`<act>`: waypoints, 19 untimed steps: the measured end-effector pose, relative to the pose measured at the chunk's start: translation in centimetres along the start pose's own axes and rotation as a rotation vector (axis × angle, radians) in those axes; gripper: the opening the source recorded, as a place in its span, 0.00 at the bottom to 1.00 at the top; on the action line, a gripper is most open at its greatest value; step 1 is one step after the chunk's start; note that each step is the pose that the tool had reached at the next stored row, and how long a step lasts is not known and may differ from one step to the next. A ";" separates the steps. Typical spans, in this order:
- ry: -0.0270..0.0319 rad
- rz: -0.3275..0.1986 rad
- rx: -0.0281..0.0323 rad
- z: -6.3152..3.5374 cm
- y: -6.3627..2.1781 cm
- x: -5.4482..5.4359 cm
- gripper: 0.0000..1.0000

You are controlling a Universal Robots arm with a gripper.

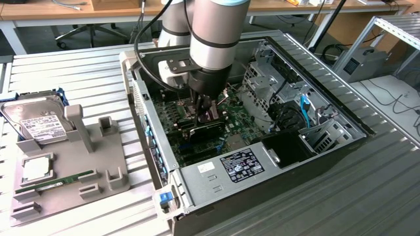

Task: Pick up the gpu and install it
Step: 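Press down on the gpu until it lock into place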

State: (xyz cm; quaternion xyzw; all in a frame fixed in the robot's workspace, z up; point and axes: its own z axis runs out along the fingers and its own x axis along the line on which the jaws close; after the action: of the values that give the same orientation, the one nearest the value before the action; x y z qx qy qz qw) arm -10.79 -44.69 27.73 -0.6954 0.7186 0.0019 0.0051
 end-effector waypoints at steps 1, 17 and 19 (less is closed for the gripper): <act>0.0000 0.000 0.0000 -0.05 -0.07 0.0 0.11; -0.0002 0.000 0.0001 -2.51 -0.20 0.0 0.11; -0.0001 0.000 0.0000 -2.52 -0.20 0.0 0.11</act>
State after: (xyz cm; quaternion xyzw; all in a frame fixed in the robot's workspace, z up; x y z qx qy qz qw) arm -10.60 -44.68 30.25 -0.6952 0.7188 0.0019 0.0052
